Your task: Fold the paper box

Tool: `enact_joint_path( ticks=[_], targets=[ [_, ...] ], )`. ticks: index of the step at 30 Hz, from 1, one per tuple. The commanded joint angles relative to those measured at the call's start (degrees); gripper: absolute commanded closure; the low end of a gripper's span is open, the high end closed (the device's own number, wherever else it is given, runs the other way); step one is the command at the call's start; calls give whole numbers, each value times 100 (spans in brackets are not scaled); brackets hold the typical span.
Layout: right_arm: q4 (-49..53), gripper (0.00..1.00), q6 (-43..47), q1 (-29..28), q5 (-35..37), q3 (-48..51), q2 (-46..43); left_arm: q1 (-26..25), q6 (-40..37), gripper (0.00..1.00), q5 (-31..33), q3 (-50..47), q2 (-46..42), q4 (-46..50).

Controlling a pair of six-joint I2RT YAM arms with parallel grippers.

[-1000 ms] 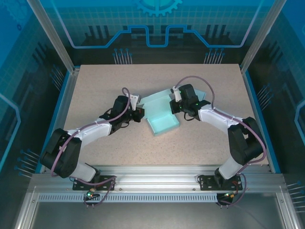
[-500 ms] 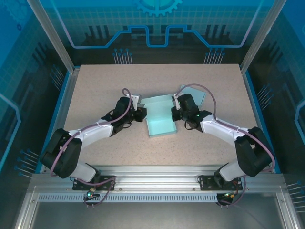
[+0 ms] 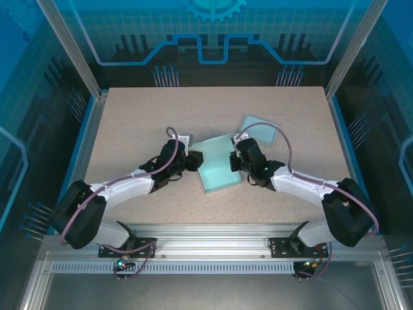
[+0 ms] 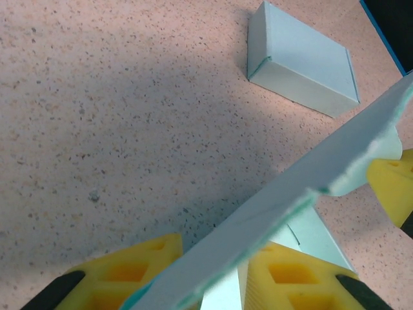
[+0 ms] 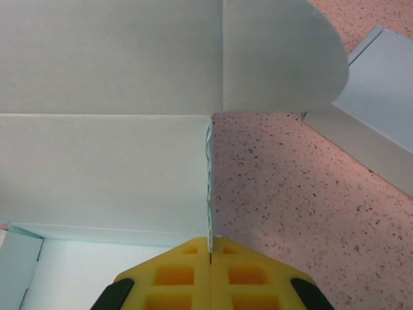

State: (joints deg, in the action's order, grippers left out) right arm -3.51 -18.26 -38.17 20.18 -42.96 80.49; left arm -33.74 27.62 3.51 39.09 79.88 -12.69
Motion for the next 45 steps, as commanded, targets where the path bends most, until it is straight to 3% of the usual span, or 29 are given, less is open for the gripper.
enact_joint_path(
  ticks=[1, 3, 4, 14, 23, 27, 32, 45],
  targets=[
    [-255, 100, -184, -197, 326, 133, -180, -133, 453, 59, 159, -260, -285, -181],
    [-264, 100, -220, -221, 395, 188, -201, -164, 473, 47, 314, -407, -479, -115],
    [-264, 100, -229, -234, 419, 214, -230, -166, 458, 46, 409, -487, -606, -50],
    [-229, 100, -247, -241, 512, 306, -402, -110, -704, 47, 870, -542, -1532, 1073],
    [-177, 100, -109, -243, 482, 295, -452, 730, -2279, 43, -454, 38, -921, 1012],
    [-177, 100, -72, -243, 503, 317, -469, 957, -2938, 46, -1227, 252, -540, 804],
    [-227, 100, -72, -241, 512, 332, -443, 994, -3018, 51, -1563, 453, -185, 779],
    [-229, 100, -2, -212, 522, 288, -359, 992, -3006, 53, -1035, 792, 321, 601]
  ],
)
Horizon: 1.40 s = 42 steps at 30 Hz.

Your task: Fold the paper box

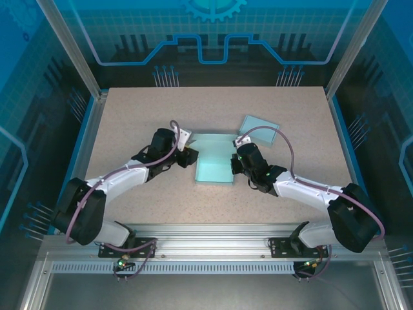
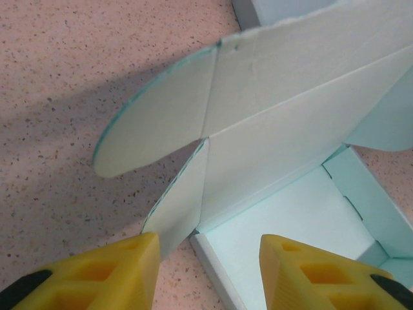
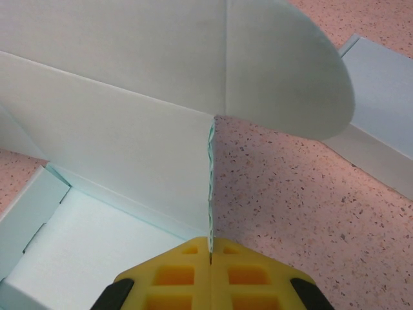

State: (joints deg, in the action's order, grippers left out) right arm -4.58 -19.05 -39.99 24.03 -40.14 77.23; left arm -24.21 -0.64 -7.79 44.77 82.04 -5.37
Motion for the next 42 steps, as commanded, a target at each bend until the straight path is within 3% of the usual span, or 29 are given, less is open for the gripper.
enact_joint_path(
  ticks=[1, 10, 15, 28, 33, 42],
  targets=[
    [-122, 100, 78, -34, 129, -2, -20, 40, -211, 52, 132, 261, 154, -125],
    [-118, 100, 86, -7, 101, -55, 63, 52, -263, 41, 743, 441, 322, -64],
    [-130, 100, 103, 28, 93, -55, 73, 200, -302, 39, 476, 476, 277, -57],
    [-131, 100, 121, 71, -12, -148, 174, 294, -337, 60, -433, 810, 680, 122],
    [-133, 100, 135, 71, 1, -202, 229, 278, -111, 86, -360, 706, 608, 16],
    [-304, 100, 104, 48, -48, -311, 344, -8, 716, 96, 86, 345, 366, -568]
  ],
)
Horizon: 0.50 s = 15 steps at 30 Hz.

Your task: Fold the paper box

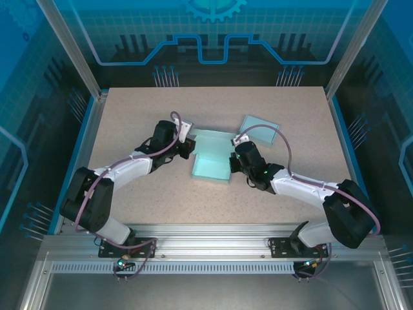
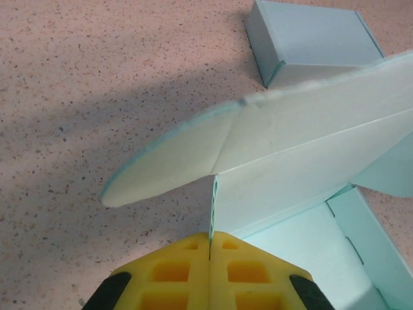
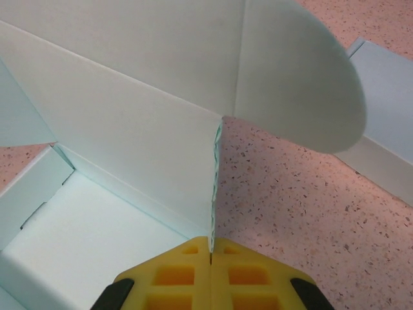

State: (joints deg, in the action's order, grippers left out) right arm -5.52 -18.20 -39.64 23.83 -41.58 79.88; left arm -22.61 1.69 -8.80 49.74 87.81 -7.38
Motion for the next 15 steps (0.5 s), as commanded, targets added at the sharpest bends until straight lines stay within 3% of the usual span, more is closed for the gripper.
enact_joint_path(
  ticks=[1, 6, 15],
  targets=[
    [-233, 100, 10, -6, -24, -174, 93, -217, 637, 98, 336, -213, -244, -449],
    [-431, 100, -9, -224, 200, -185, 164, -581, 1327, 100, 1002, -773, -493, -1240],
    [-741, 100, 15, -380, 581, -501, 607, -1292, 1519, 100, 2270, -900, -338, -2201]
  ],
)
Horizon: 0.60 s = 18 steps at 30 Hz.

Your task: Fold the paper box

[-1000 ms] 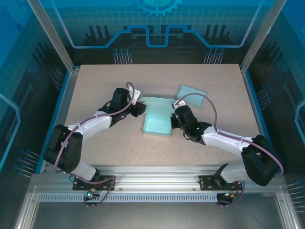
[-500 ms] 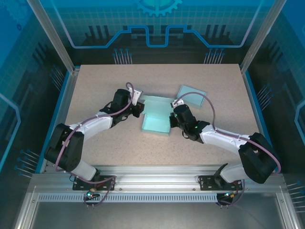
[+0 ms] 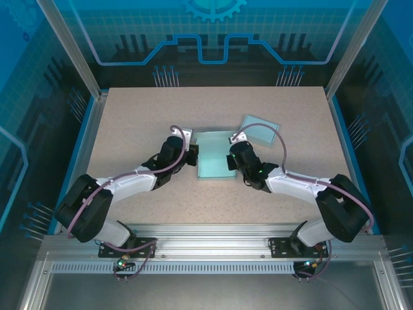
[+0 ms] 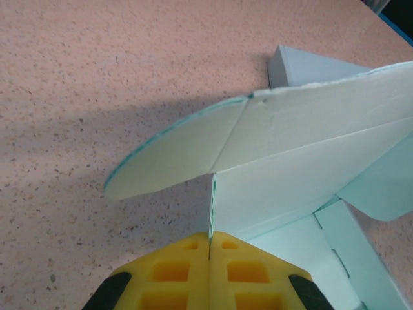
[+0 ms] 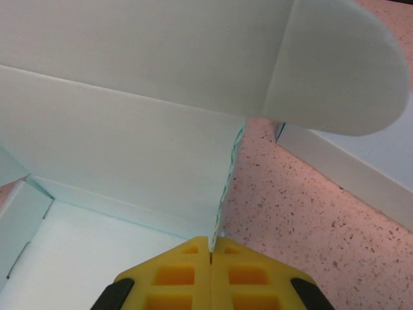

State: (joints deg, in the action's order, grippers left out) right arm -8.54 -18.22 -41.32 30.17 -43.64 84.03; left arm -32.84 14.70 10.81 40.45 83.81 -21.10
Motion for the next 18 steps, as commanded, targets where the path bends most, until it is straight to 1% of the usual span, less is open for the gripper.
enact_joint_path(
  ticks=[1, 5, 6, 11, 18],
  targets=[
    [-480, 100, 11, -231, -15, -318, 258, -350, 211, 100, 420, 44, 101, -881],
    [-663, 100, -91, -349, 137, -168, 377, -653, 245, 98, 900, -21, 212, -1107],
    [-889, 100, -124, -382, 176, -89, 369, -727, 306, 99, 1021, -81, 240, -1175],
    [-1167, 100, -266, -553, 290, 285, 369, -1014, 614, 100, 1502, -475, 372, -1720],
    [-1251, 100, -441, -761, 462, 587, 396, -1305, 1008, 99, 1616, -946, 662, -2444]
  ],
)
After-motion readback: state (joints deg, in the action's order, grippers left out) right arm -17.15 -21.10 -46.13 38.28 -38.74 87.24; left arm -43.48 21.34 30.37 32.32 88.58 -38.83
